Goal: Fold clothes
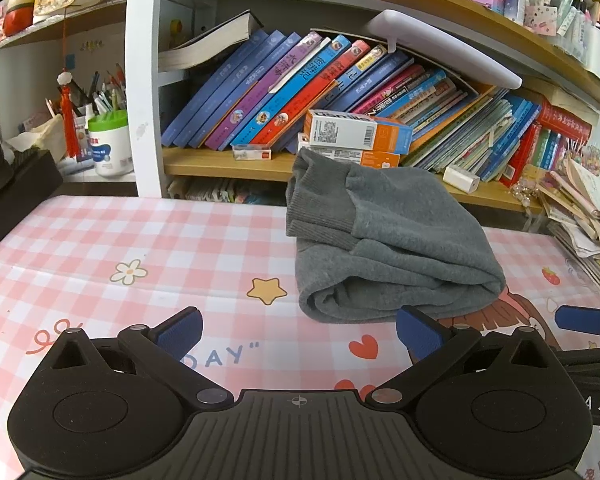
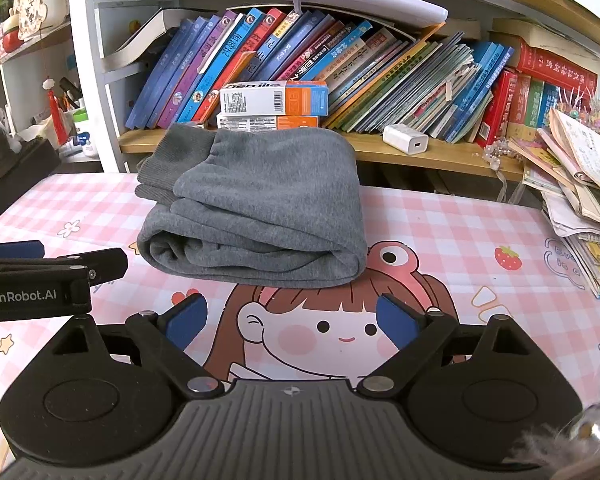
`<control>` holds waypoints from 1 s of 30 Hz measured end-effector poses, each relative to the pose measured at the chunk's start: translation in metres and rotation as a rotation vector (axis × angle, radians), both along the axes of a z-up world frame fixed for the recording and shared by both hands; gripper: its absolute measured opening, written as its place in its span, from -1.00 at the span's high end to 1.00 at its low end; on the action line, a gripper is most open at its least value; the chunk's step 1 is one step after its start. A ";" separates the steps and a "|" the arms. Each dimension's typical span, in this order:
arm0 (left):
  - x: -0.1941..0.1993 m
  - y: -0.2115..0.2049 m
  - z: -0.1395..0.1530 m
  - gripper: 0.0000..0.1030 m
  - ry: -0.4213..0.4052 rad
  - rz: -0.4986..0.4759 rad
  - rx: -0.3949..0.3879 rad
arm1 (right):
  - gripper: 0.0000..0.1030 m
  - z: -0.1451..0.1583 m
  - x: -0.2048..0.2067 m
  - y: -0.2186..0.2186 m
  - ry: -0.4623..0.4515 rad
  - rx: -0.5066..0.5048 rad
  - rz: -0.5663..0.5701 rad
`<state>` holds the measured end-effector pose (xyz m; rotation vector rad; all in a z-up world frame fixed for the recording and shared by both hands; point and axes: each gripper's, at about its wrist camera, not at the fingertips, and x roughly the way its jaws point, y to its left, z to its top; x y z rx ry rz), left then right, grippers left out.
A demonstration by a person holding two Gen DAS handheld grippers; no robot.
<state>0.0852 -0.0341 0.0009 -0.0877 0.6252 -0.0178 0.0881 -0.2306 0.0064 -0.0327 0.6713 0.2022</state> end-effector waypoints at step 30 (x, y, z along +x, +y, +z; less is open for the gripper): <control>0.000 0.001 0.001 -1.00 0.002 -0.017 -0.010 | -0.78 0.000 -0.001 0.001 0.009 0.007 0.002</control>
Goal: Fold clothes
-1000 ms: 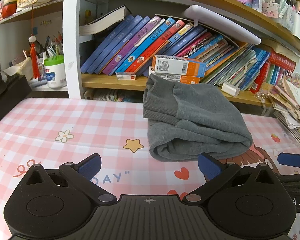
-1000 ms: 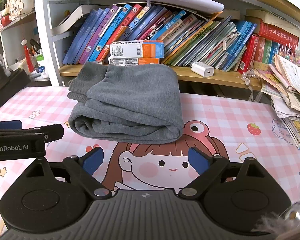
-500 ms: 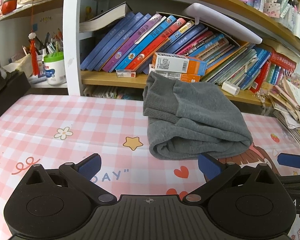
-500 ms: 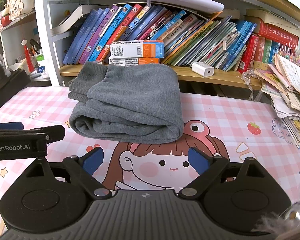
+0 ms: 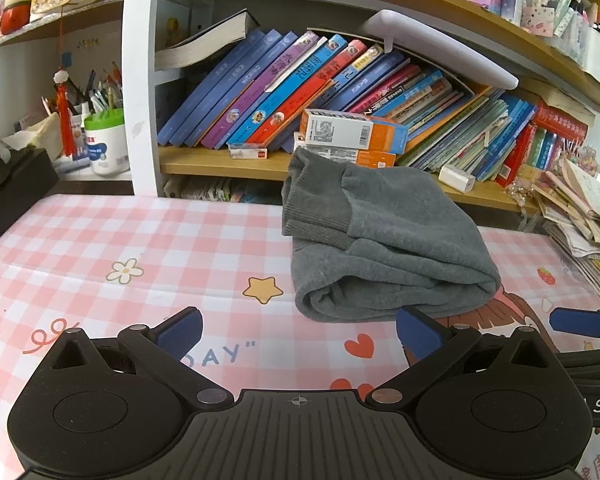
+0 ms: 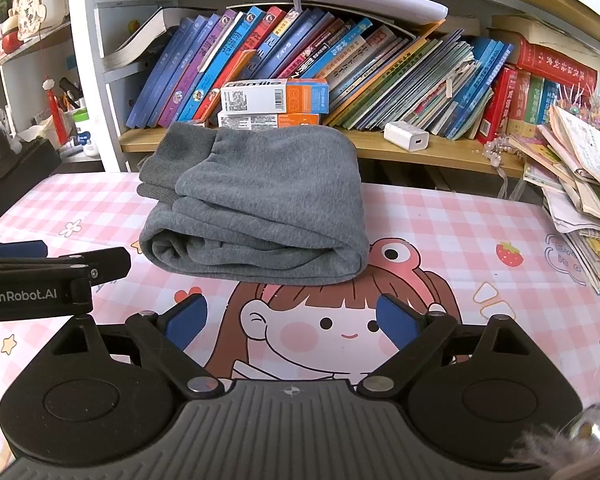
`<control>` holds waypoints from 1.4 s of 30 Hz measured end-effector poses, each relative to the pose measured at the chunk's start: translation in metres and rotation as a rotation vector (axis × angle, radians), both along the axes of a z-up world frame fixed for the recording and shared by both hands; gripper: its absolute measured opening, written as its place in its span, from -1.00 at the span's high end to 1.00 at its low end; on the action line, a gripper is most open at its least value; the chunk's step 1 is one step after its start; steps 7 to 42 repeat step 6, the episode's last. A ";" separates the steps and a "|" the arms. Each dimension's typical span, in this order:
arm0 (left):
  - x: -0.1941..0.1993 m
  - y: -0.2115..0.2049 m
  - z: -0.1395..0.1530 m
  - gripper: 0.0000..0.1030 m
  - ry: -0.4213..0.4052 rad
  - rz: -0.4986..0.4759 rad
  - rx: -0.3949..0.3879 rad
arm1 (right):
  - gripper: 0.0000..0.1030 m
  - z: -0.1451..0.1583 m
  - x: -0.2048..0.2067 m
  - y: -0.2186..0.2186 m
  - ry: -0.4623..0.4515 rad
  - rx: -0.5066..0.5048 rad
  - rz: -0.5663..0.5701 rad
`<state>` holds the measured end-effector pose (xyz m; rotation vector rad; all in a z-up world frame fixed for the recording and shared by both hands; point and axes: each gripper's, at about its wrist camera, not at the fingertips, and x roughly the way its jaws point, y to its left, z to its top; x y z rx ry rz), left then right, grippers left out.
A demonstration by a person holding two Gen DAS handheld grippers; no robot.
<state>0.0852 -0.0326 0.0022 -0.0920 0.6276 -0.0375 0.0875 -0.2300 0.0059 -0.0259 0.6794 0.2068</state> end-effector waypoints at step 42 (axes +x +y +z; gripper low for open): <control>0.000 0.004 0.002 -1.00 0.007 -0.023 -0.067 | -0.78 0.001 0.000 0.001 -0.002 -0.002 0.004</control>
